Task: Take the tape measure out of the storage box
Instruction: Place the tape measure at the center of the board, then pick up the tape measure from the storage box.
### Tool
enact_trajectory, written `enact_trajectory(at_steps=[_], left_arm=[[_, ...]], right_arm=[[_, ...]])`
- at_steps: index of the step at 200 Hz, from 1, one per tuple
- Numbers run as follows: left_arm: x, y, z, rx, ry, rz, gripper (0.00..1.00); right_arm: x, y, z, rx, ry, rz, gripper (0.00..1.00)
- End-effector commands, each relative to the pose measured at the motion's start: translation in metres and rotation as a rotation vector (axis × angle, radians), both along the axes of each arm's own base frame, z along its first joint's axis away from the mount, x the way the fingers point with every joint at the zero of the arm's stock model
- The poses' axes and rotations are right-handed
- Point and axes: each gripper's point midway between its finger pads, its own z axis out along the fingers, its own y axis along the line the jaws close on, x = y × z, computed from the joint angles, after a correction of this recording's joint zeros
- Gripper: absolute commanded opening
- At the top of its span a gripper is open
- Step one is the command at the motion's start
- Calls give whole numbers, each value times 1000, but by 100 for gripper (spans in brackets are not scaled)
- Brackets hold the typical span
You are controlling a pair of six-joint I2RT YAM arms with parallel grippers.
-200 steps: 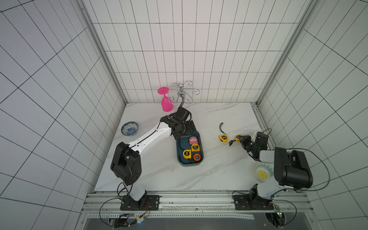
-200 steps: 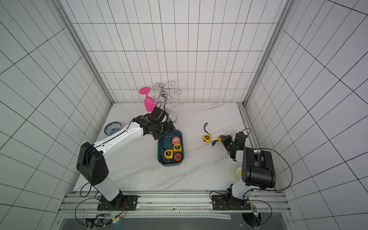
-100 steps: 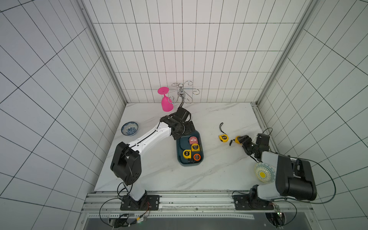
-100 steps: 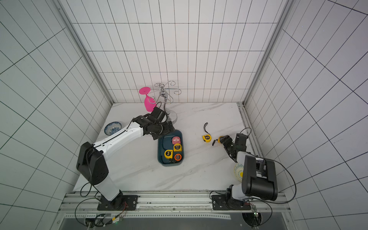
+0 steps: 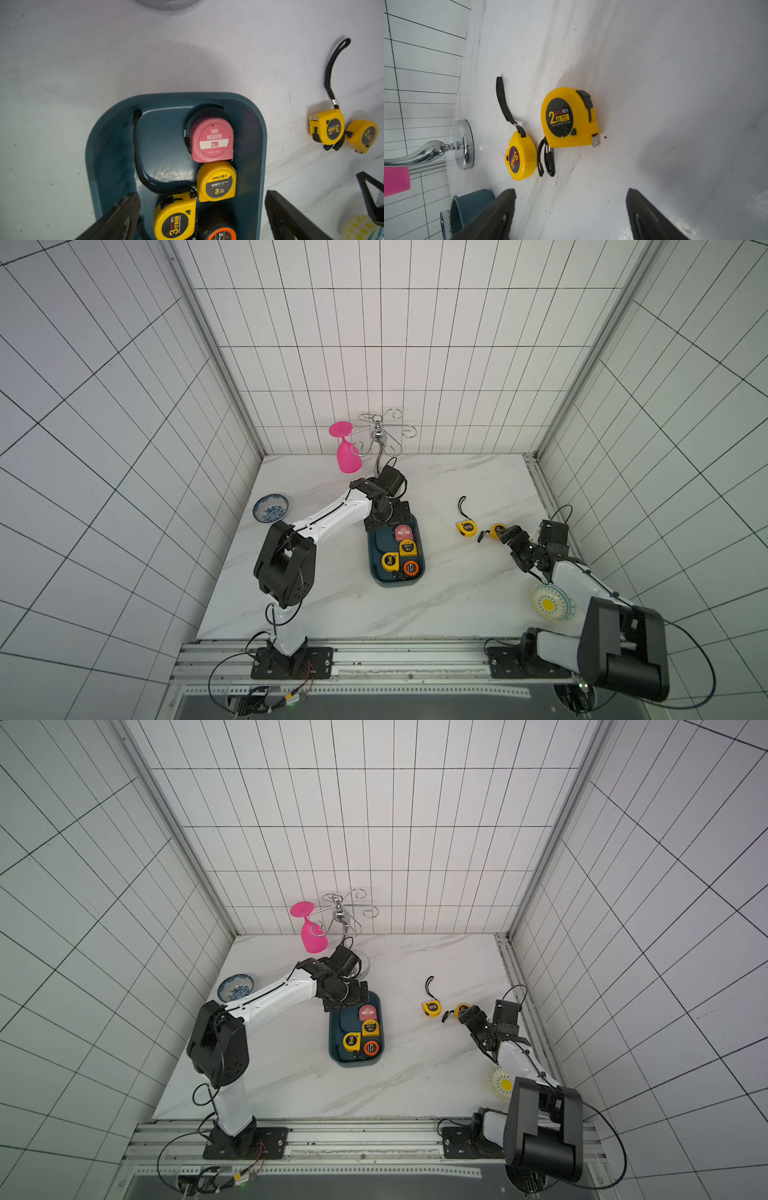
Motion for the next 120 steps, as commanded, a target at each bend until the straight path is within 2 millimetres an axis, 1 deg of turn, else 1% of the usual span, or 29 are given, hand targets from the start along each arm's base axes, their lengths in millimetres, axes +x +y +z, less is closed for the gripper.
enact_trajectory(at_steps=[1, 32, 54, 94, 120], left_arm=[[3, -6, -13, 43, 8, -83, 98], [9, -13, -33, 28, 46, -118, 98], [10, -20, -40, 5, 54, -145, 97], [9, -29, -55, -12, 93, -167, 98], [9, -31, -62, -22, 106, -166, 98]], right_arm=[[8, 3, 26, 5, -47, 29, 89], [7, 5, 36, 4, -59, 48, 92], [6, 6, 41, -1, -63, 56, 94], [6, 9, 42, 17, -65, 69, 100], [7, 12, 44, 24, -73, 80, 99]])
